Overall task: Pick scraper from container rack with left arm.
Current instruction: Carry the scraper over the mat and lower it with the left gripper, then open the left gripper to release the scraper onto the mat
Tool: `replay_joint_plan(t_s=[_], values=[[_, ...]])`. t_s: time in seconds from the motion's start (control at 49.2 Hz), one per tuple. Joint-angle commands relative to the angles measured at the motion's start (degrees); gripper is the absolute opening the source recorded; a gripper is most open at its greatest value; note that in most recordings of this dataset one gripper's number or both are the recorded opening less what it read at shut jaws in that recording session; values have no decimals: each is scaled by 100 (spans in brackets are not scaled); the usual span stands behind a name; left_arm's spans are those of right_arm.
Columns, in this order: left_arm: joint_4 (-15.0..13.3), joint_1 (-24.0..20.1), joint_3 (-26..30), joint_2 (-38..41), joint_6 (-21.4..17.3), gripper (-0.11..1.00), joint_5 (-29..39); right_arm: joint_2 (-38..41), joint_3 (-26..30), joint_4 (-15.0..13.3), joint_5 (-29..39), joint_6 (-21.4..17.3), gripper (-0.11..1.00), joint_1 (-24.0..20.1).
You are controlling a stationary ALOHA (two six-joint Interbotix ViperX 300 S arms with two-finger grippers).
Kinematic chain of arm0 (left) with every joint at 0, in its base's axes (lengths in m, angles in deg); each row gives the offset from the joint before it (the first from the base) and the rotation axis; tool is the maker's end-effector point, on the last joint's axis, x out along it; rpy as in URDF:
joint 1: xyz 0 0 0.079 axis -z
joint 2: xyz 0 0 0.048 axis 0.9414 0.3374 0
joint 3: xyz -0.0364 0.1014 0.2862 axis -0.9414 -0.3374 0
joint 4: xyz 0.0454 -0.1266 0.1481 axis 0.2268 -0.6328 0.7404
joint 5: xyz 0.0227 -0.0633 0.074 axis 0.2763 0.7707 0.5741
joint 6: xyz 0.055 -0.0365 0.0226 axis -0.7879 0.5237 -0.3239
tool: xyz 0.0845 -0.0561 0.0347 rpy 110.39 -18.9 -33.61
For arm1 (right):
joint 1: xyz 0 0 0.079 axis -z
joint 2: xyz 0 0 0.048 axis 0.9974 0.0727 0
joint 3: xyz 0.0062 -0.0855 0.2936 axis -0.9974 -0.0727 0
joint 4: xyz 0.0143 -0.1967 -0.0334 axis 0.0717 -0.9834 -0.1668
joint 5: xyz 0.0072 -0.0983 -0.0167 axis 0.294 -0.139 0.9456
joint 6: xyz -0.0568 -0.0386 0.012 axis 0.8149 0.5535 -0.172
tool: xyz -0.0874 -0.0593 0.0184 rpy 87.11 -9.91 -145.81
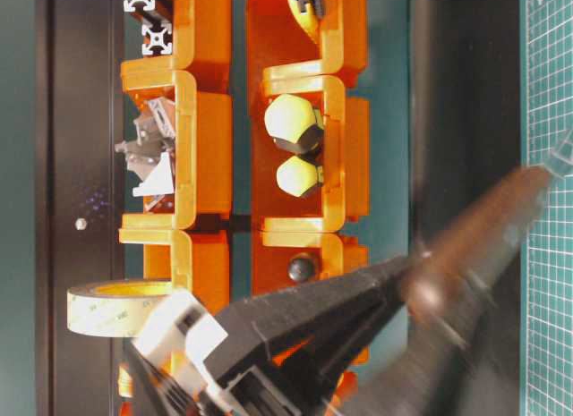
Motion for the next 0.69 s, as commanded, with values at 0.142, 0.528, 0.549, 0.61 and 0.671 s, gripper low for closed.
replay_joint_plan(t_s=[0.142, 0.528, 0.549, 0.61, 0.671], values=[[0, 35, -220, -220, 1107, 86, 105, 62, 105, 9, -26, -9, -1, 0], [-44, 246, -756, -281, 3261, 92, -62, 97, 79, 18, -9, -9, -1, 0], [-44, 264, -782, -299, 3340, 92, -79, 97, 79, 18, -9, -9, -1, 0], [-44, 299, -896, -343, 3516, 92, -149, 97, 79, 18, -9, -9, -1, 0], [-44, 334, -1011, -422, 3647, 92, -202, 105, 70, 9, -9, -9, -1, 0]])
